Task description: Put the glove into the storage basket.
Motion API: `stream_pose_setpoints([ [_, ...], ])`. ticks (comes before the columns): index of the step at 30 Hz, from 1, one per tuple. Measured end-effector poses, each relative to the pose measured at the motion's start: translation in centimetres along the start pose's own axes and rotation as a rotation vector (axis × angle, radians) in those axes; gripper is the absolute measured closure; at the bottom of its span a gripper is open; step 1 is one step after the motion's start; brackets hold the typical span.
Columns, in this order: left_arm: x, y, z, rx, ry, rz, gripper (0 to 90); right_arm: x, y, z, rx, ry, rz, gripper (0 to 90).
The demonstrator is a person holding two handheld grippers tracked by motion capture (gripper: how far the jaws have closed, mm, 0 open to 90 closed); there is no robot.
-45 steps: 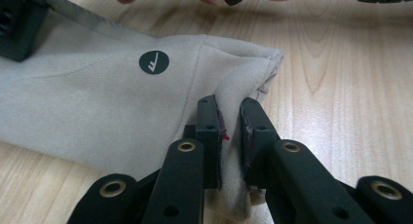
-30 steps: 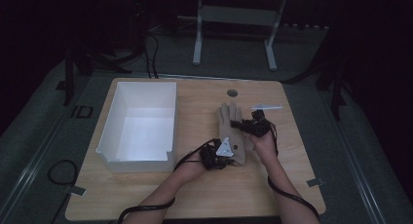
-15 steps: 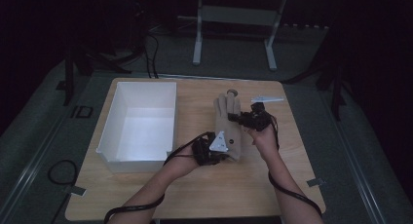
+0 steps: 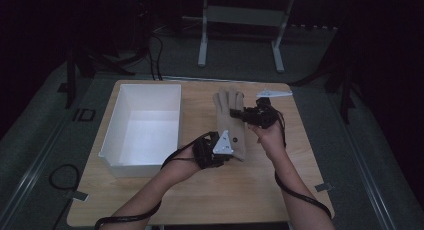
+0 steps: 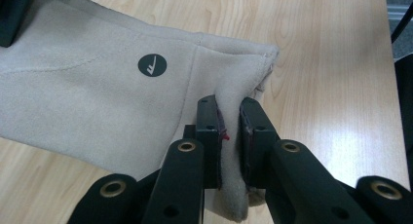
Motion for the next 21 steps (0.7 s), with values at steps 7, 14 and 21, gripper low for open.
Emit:
stream_pose_setpoints([
  [7,-0.4,-1.1,2.4,-0.025,0.002,0.019,81.6,-2.0,-1.5,-0.6,-0.02,0.021,0.017,67.9],
  [14,-0.4,-2.2,4.8,-0.043,0.012,0.042,81.6,-3.7,-2.7,-1.7,-0.038,0.043,0.015,67.9],
  [21,0.5,-2.8,6.7,-0.079,0.018,0.062,81.6,-5.0,-4.5,-3.2,-0.066,0.049,0.035,67.9],
])
Point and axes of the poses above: each handheld gripper's, and its own axes: z roughly backward along the jaws, x roughly out of its underside, y roughly to its right, the point moved 2 cm from there along -z, roughly forward along the jaws, and after that the axes turned 9 degrees about y, right-handed, at the moved point
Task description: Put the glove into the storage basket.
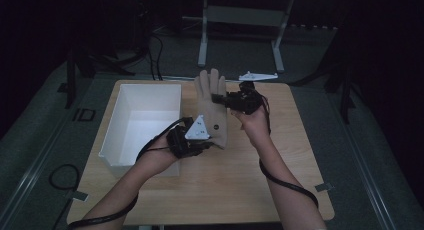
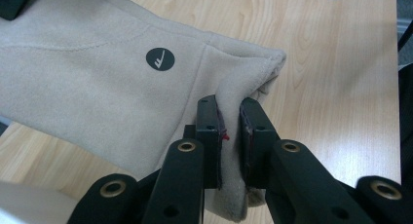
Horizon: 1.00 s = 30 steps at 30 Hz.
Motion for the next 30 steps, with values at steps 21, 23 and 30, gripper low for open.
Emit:
stream_pose_setpoints([
  [21,4.3,-2.2,5.8,-0.084,0.007,0.069,81.6,-1.3,-4.2,-6.4,-0.068,-0.032,0.022,67.9],
  [23,4.8,-2.6,6.5,-0.097,0.004,0.075,81.6,-1.6,-4.8,-7.4,-0.067,-0.041,0.035,67.8],
  [30,6.9,-3.4,8.5,-0.144,-0.014,0.1,81.6,-1.5,-6.2,-10.5,-0.088,-0.063,0.034,67.8],
])
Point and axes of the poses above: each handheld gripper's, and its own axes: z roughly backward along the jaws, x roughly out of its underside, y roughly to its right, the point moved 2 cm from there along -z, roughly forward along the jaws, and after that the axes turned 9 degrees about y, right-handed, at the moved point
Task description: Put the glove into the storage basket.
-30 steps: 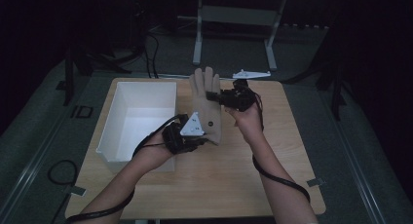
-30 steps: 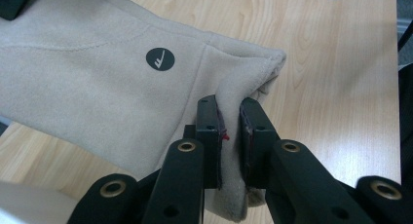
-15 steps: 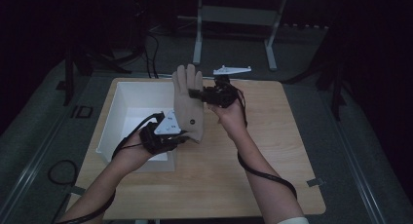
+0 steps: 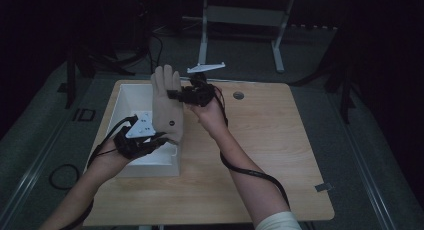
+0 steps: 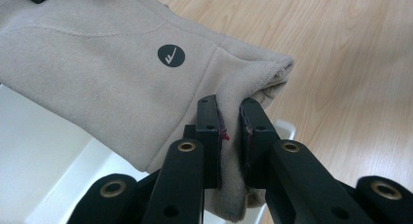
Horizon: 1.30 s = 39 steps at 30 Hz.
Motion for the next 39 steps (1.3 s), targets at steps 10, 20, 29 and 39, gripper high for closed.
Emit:
stream_pose_setpoints([
  [10,3.2,-1.2,1.5,-0.043,-0.036,0.059,81.6,0.9,-1.2,-4.5,-0.027,-0.045,-0.014,67.8],
  [20,5.1,-0.9,1.0,-0.09,-0.095,0.124,81.5,2.7,-1.6,-7.3,-0.026,-0.101,-0.016,67.9],
  [29,6.8,0.4,-1.2,-0.148,-0.113,0.128,81.3,4.3,-1.2,-8.3,0.011,-0.164,0.0,67.9],
  [39,7.6,0.1,-2.1,-0.155,-0.135,0.14,80.8,4.9,-0.5,-9.7,0.024,-0.229,-0.01,67.6],
])
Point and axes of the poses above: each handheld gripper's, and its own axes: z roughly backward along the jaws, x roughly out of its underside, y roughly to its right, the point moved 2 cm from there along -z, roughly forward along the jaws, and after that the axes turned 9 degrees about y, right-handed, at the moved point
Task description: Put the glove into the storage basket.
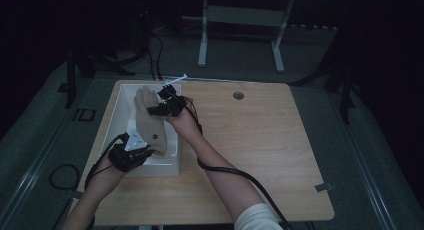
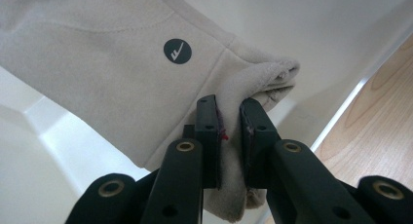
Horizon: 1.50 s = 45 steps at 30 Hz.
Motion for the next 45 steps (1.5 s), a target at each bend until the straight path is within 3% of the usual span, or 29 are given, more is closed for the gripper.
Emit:
stream_pose_setpoints([
  [3,0.3,0.0,-0.8,0.012,-0.039,-0.002,79.6,-0.2,0.1,-0.4,-0.004,-0.042,0.0,61.3],
  [5,0.8,-0.2,-1.9,0.013,-0.111,0.022,67.2,-0.3,0.0,-0.4,0.024,-0.042,0.013,53.6],
  [7,1.4,-0.5,-2.6,0.02,-0.131,0.066,58.1,-0.5,0.2,0.0,0.045,-0.01,0.007,45.2],
  [9,1.6,-0.9,-2.6,0.02,-0.11,0.124,47.3,-0.5,0.3,0.4,0.054,0.004,0.0,41.5],
  [11,1.7,-1.0,-2.3,-0.009,-0.085,0.141,41.8,-0.5,0.5,0.8,0.051,0.014,0.003,39.2],
  [14,1.2,-1.1,-1.4,-0.021,-0.008,0.204,31.7,-0.5,0.5,1.5,0.035,0.026,0.006,36.6],
  [17,0.4,-0.8,-0.5,-0.04,0.054,0.234,20.7,-0.3,0.6,2.2,0.015,0.049,0.003,29.3],
  [18,0.4,-0.8,-0.5,-0.04,0.054,0.234,17.5,-0.3,0.6,2.2,0.015,0.049,0.003,29.3],
  [19,-0.3,-0.6,0.1,-0.061,0.098,0.239,17.5,-0.2,0.7,2.4,0.011,0.052,-0.003,27.9],
  [20,-0.6,-0.6,0.4,-0.069,0.114,0.242,14.4,0.2,0.8,3.0,-0.027,0.061,-0.01,20.9],
  [23,-1.5,-0.5,1.0,-0.053,0.179,0.269,14.3,0.5,0.9,3.7,-0.045,0.067,-0.007,19.9],
  [27,-2.5,-0.1,1.6,-0.071,0.222,0.253,14.3,0.9,1.0,4.9,-0.069,0.084,0.005,19.2],
  [29,-3.0,0.1,1.8,-0.06,0.245,0.261,14.3,1.0,1.0,5.5,-0.079,0.091,0.009,18.8],
  [40,-5.8,2.6,1.8,0.029,0.291,0.232,14.3,1.6,1.7,10.1,-0.063,0.156,0.039,18.2],
  [45,-7.1,4.1,1.1,0.09,0.311,0.218,14.3,2.4,2.3,12.3,-0.054,0.163,0.06,17.4],
])
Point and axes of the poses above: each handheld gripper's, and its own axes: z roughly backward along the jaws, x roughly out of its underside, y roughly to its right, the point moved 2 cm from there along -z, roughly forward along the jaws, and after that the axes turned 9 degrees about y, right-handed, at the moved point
